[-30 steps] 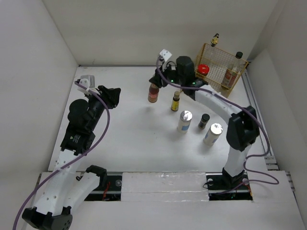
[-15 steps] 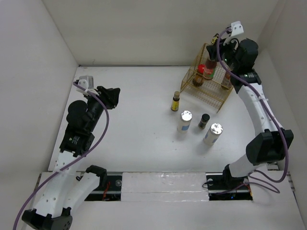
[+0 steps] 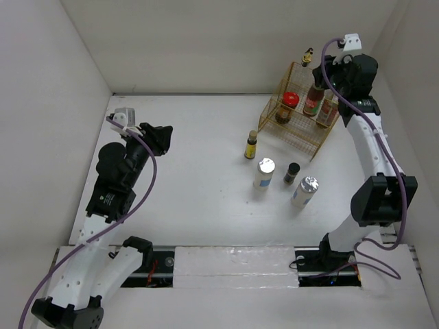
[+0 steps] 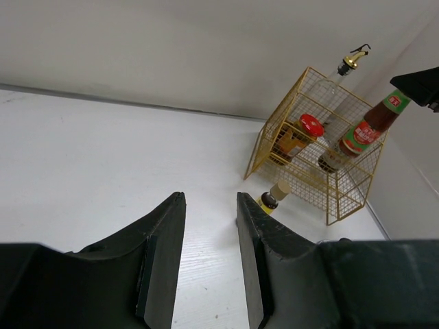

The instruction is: Organize the condiment bottles

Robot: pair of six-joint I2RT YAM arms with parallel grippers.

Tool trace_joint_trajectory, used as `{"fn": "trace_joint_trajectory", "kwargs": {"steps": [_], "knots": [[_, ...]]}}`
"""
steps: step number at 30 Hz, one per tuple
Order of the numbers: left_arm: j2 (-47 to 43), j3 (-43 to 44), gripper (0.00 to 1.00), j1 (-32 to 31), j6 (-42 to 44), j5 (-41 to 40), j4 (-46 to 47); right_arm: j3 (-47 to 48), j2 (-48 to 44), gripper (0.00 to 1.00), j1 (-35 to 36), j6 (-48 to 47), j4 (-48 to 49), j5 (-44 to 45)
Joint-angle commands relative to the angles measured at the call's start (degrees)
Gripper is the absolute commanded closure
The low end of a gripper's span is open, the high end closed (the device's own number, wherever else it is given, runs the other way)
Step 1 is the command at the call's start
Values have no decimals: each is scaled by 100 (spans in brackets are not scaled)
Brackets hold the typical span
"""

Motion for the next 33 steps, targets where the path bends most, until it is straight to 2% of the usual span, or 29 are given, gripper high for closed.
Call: {"fn": "trace_joint_trajectory", "kwargs": {"steps": [1, 8, 22, 29, 32, 33], "knots": [[-12, 200, 68, -8, 21, 99, 194, 627, 118, 92, -63, -35, 774, 113], [-12, 200, 67, -8, 21, 99, 194, 575, 513, 94, -63, 18, 1231, 314], [50, 200, 67, -8, 21, 152, 194, -610, 681, 94, 243, 18, 1951, 790], [102, 200, 67, -8, 21, 214, 194, -1059, 856, 90, 297, 185, 2163, 851], [102, 200, 67, -8, 21, 214, 247, -1165, 909, 80, 297, 308, 2163, 790], [102, 200, 67, -8, 21, 214, 247, -1244, 909, 68, 297, 308, 2163, 790]]}}
